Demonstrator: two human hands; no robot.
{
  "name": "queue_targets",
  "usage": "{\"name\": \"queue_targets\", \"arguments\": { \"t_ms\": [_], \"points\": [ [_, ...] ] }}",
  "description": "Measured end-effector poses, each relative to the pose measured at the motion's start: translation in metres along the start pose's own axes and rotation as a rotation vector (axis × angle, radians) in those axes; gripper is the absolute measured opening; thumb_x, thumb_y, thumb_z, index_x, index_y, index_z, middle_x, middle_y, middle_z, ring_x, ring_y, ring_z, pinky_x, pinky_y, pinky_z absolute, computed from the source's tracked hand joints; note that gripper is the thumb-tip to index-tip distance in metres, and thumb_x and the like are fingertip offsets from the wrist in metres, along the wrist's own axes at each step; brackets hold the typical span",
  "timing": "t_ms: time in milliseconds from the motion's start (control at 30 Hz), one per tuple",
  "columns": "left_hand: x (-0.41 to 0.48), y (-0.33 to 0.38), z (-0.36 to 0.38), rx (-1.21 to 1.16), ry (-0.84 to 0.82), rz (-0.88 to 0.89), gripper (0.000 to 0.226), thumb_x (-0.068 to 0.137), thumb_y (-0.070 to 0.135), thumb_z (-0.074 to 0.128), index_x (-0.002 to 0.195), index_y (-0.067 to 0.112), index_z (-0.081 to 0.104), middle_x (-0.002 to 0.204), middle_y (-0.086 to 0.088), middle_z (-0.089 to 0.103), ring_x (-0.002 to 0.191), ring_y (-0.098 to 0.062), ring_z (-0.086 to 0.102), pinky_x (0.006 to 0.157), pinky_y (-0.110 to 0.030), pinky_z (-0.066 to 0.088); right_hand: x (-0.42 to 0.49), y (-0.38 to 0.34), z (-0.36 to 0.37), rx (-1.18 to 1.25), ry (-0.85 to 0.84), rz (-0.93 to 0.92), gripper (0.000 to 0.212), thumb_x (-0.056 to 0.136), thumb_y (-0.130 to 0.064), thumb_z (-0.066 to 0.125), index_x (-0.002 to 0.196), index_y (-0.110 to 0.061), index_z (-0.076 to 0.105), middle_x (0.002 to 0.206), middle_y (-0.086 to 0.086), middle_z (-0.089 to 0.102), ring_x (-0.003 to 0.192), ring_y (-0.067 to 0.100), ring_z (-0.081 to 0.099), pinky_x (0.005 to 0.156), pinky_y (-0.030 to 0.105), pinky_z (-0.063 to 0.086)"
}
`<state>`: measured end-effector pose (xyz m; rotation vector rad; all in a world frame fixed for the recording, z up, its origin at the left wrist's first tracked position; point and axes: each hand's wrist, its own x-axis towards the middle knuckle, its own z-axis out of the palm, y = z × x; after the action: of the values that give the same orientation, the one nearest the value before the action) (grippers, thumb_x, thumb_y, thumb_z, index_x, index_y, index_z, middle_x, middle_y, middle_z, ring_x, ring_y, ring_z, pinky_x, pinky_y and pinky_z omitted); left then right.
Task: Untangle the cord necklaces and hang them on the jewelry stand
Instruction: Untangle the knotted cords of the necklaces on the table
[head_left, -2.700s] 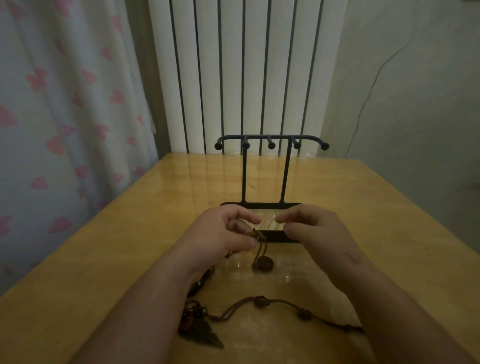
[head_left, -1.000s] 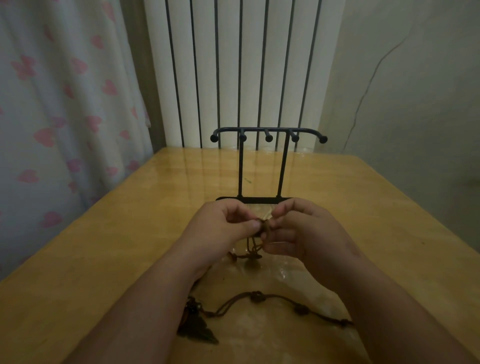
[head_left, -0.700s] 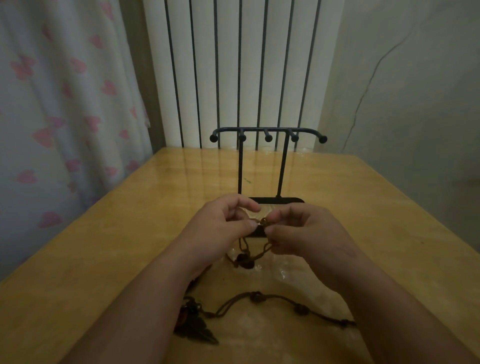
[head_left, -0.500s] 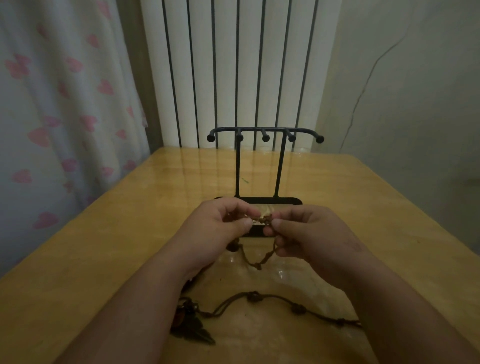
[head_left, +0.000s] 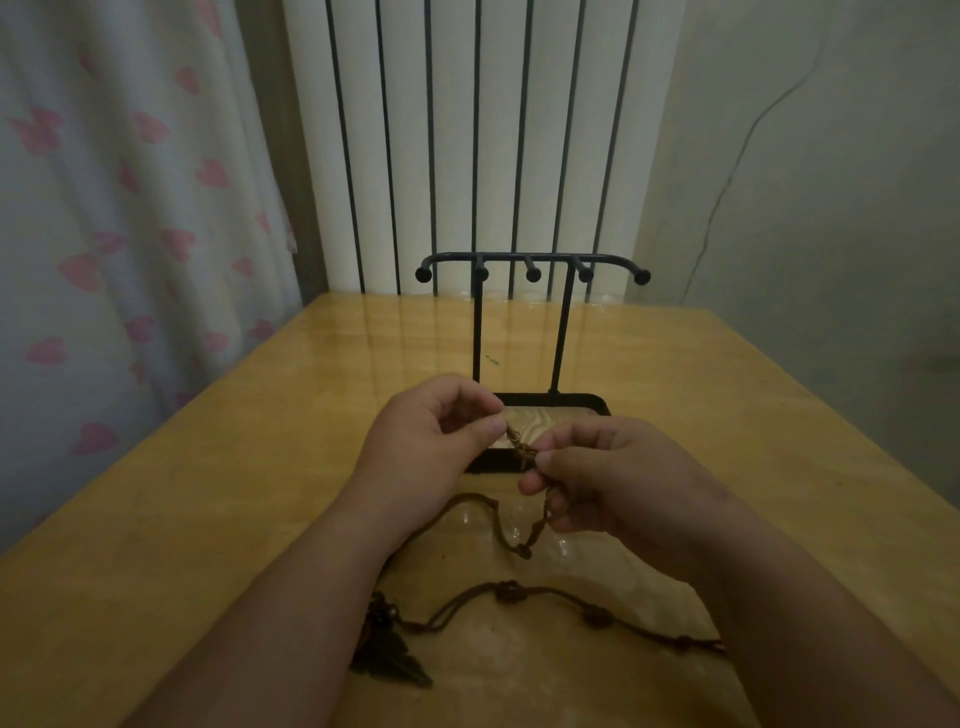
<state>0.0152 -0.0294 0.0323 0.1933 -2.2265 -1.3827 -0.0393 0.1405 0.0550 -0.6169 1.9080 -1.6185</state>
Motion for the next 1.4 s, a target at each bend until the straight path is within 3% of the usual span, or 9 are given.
{"name": "queue_targets", "arguments": {
  "t_ms": [100, 233, 333, 467, 767, 900, 1033, 1233, 1400],
  "points": [
    [0.0, 0.0, 0.001, 0.06, 0.025, 0.012, 0.02, 0.087, 0.02, 0.071, 0.088, 0.039, 0.066, 0.09, 0.015, 0.067, 0.086, -0.001, 0.062, 0.077, -0.025, 0.05, 0.001, 0.001, 0.001, 0.008, 0.025, 0.012, 0.014, 0.095, -0.007, 0.053, 0.1, -0.004, 0.066, 0.079, 0.008, 0.071, 0.063, 0.013, 0.06, 0.058, 0.025, 0.052],
    [-0.001, 0.002, -0.001, 0.159, 0.082, 0.09, 0.024, 0.083, 0.014, 0.071, 0.081, 0.036, 0.063, 0.086, 0.017, 0.055, 0.079, -0.002, 0.051, 0.065, -0.013, 0.037, 0.003, 0.002, 0.002, 0.021, 0.072, 0.023, 0.015, 0.096, -0.01, 0.053, 0.101, -0.005, 0.067, 0.075, 0.005, 0.07, 0.062, 0.011, 0.058, 0.057, 0.023, 0.052],
    [-0.003, 0.002, -0.002, 0.118, -0.016, 0.109, 0.017, 0.082, 0.017, 0.07, 0.074, 0.031, 0.067, 0.072, 0.009, 0.062, 0.07, -0.007, 0.057, 0.061, -0.019, 0.045, 0.003, 0.001, 0.001, 0.031, 0.068, 0.01, 0.016, 0.096, -0.011, 0.052, 0.1, -0.007, 0.067, 0.075, 0.003, 0.069, 0.062, 0.01, 0.057, 0.058, 0.024, 0.051],
    [-0.005, 0.003, 0.002, 0.103, -0.12, 0.091, 0.005, 0.082, 0.025, 0.073, 0.079, 0.029, 0.072, 0.075, 0.007, 0.07, 0.073, -0.008, 0.065, 0.067, -0.025, 0.056, 0.003, 0.001, 0.001, 0.008, 0.068, -0.005, 0.017, 0.096, -0.01, 0.052, 0.096, -0.006, 0.068, 0.073, 0.004, 0.067, 0.062, 0.011, 0.056, 0.057, 0.023, 0.05],
    [-0.006, 0.004, 0.005, 0.155, -0.106, 0.049, 0.016, 0.083, 0.02, 0.072, 0.075, 0.033, 0.07, 0.07, 0.012, 0.067, 0.067, 0.002, 0.06, 0.056, -0.009, 0.045, 0.004, 0.004, 0.004, -0.173, 0.129, -0.048, 0.019, 0.096, -0.013, 0.054, 0.088, -0.009, 0.07, 0.067, 0.0, 0.067, 0.054, 0.006, 0.055, 0.054, 0.02, 0.05],
    [-0.005, 0.003, 0.008, 0.21, -0.122, 0.035, 0.017, 0.084, 0.02, 0.069, 0.073, 0.032, 0.067, 0.067, 0.009, 0.063, 0.063, 0.003, 0.057, 0.052, -0.01, 0.041, 0.008, 0.009, 0.007, -0.396, 0.243, -0.132, 0.008, 0.091, -0.019, 0.063, 0.084, -0.021, 0.068, 0.073, -0.002, 0.07, 0.06, 0.005, 0.062, 0.06, 0.023, 0.056],
    [-0.003, 0.003, 0.008, 0.228, -0.115, 0.003, 0.019, 0.086, 0.02, 0.067, 0.071, 0.032, 0.065, 0.065, 0.011, 0.06, 0.061, 0.006, 0.055, 0.051, -0.009, 0.039, 0.008, 0.013, 0.008, -0.748, 0.359, -0.368, 0.011, 0.086, -0.028, 0.068, 0.084, -0.038, 0.064, 0.079, -0.018, 0.061, 0.075, -0.005, 0.058, 0.058, 0.014, 0.045],
    [-0.002, 0.003, 0.009, 0.239, -0.174, 0.002, 0.02, 0.088, 0.021, 0.064, 0.071, 0.032, 0.065, 0.066, 0.01, 0.06, 0.06, 0.002, 0.053, 0.052, -0.012, 0.037, 0.007, 0.011, 0.007, -0.968, 0.315, -0.531, 0.013, 0.087, -0.023, 0.065, 0.095, -0.031, 0.072, 0.077, -0.018, 0.06, 0.073, -0.001, 0.056, 0.063, 0.015, 0.046],
    [-0.001, 0.003, 0.011, 0.205, -0.191, -0.021, 0.017, 0.089, 0.021, 0.064, 0.074, 0.03, 0.067, 0.067, 0.01, 0.062, 0.059, 0.002, 0.053, 0.055, -0.015, 0.039, 0.012, 0.012, 0.008, -1.103, 0.343, -0.571, 0.007, 0.086, -0.027, 0.063, 0.085, -0.026, 0.07, 0.067, -0.012, 0.057, 0.061, 0.003, 0.052, 0.053, 0.017, 0.043]
  ]
}}
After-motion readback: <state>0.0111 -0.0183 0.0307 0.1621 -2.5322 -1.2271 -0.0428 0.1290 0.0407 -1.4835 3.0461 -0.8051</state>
